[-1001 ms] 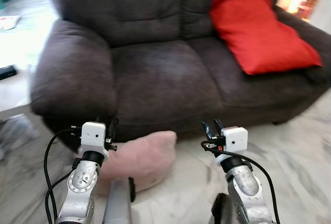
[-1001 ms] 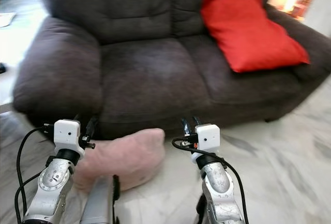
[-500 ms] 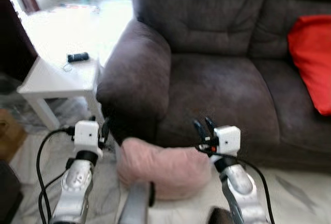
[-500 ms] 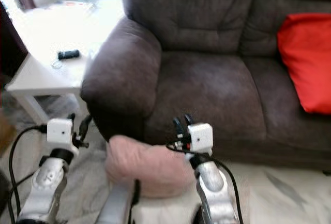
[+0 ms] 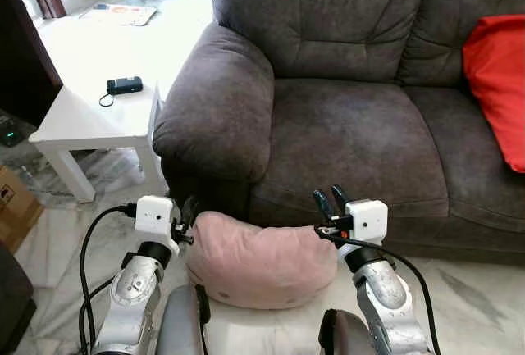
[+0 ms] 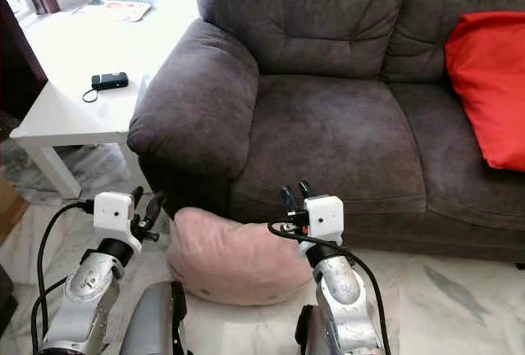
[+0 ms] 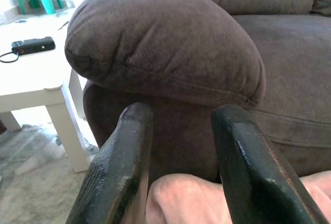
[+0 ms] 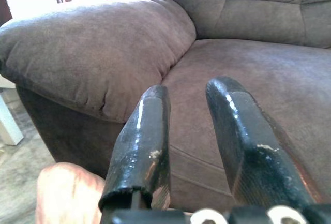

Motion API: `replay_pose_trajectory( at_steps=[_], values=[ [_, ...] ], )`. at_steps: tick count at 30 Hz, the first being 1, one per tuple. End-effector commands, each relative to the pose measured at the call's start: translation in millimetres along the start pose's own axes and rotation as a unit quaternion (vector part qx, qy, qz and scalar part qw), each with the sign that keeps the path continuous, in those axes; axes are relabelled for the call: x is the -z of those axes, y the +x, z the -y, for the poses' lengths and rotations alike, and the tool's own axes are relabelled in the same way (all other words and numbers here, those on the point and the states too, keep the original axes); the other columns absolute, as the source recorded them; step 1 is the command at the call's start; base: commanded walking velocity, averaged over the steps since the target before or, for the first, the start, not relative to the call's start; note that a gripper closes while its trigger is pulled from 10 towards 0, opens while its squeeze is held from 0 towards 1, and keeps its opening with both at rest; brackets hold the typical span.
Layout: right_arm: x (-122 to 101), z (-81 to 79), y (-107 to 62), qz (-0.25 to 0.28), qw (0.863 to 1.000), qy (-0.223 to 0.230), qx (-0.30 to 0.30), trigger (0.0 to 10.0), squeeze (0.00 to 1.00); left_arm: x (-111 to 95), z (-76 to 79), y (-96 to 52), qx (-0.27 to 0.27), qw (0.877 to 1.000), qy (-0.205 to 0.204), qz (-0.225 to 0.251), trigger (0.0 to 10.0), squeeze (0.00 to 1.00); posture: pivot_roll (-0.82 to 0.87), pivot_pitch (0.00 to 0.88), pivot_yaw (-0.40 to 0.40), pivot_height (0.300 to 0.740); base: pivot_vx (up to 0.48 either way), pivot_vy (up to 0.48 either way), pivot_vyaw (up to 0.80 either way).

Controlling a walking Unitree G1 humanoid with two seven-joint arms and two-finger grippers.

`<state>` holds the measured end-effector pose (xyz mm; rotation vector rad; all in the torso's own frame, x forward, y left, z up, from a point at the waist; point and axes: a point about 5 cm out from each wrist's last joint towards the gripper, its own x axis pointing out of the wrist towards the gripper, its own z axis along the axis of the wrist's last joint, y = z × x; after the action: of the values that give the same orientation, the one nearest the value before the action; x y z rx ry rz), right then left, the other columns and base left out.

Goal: Move the pillow to the sofa from floor

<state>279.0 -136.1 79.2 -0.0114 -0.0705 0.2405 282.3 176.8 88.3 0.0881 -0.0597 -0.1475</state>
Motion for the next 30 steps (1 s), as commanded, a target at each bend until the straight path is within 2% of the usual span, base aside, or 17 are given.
replay_pose_trajectory(
  at_steps=[1,6,30],
  values=[
    [0.1,5.5,-0.1,-0.001,1.000,-0.003,0.012,10.0,0.00,5.9,1.4,-1.9,0.008,1.000,0.014,-0.017,10.0,0.00,0.12,0.049,-0.045,0.530,0.000,0.000,0.00],
    [-0.3,6.2,0.7,-0.002,1.000,-0.005,0.012,10.0,0.00,4.2,-2.1,-2.1,-0.001,1.000,0.020,-0.011,10.0,0.00,0.12,0.047,-0.045,0.530,0.000,0.000,0.00],
    [-0.7,0.0,4.9,0.000,1.000,0.000,0.002,10.0,0.00,-0.7,-5.6,-0.7,-0.008,1.000,0.027,-0.003,10.0,0.00,0.13,0.049,-0.043,0.530,0.281,0.000,0.00]
  ],
)
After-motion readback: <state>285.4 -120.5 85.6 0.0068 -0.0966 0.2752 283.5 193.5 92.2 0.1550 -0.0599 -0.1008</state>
